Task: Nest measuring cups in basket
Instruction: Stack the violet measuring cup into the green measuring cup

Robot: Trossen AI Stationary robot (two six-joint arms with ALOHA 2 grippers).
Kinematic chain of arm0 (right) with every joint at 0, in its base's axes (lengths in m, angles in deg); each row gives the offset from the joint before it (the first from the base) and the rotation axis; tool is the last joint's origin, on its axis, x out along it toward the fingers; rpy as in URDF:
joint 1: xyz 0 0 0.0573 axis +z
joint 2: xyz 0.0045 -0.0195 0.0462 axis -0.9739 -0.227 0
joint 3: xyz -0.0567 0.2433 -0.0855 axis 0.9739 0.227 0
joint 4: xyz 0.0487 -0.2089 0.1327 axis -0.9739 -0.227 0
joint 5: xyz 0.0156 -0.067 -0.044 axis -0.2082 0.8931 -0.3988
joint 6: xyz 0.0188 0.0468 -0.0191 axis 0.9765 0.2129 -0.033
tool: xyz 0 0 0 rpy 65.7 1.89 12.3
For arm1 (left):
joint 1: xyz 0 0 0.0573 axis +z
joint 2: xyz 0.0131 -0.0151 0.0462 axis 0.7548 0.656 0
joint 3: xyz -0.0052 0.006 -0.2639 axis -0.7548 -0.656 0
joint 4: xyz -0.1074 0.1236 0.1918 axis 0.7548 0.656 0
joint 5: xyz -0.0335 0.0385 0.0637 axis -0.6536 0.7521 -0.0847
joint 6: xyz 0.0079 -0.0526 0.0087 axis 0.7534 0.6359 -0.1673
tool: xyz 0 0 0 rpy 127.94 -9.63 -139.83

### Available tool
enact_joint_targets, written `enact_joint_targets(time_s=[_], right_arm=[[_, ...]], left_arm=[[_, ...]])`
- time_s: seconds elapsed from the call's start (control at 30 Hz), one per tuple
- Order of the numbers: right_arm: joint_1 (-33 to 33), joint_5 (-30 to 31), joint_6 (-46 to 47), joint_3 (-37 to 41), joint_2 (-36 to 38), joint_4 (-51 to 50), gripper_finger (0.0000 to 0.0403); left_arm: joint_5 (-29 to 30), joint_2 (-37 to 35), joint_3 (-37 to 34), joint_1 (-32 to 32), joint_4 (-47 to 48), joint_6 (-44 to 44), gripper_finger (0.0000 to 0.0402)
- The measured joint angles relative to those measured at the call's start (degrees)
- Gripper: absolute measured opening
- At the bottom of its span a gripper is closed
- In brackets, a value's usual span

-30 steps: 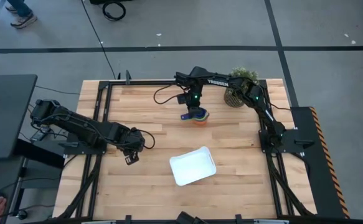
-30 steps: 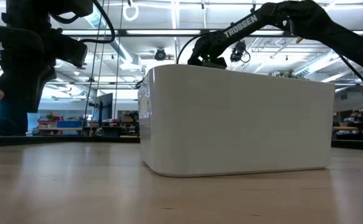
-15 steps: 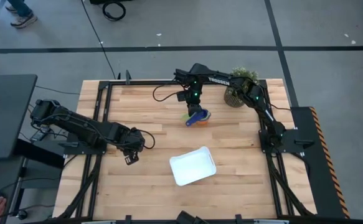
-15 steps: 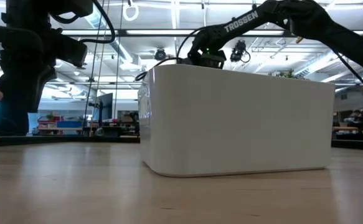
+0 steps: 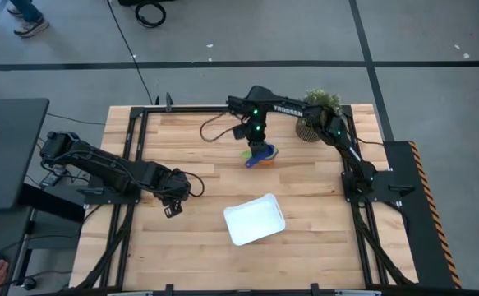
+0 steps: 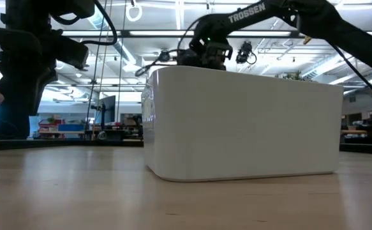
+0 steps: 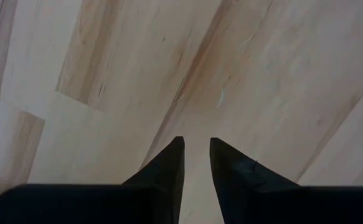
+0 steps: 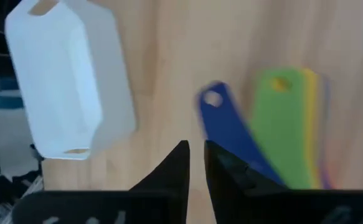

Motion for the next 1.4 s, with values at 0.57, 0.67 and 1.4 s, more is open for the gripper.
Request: enact_joint_targets(time_s=[0.57,0.67,1.4], right_arm=[[9.96,5.19,2.54,1.96,-0.26,3.51,0.0003],[10.44,7.38,4.28,4.70,-0.24,6.32,0.0002],[11.23,24.52,4.75,11.65,-0.28,15.81,0.0000]], left_arm=[[0.56,0.00,0.00,0.00,0.27,0.11,0.0084],[0.61,0.01,0.00,-0.02,0.44,0.11,0.0084],[0.63,0.00,0.00,-0.02,0.39,-0.74,0.0084]])
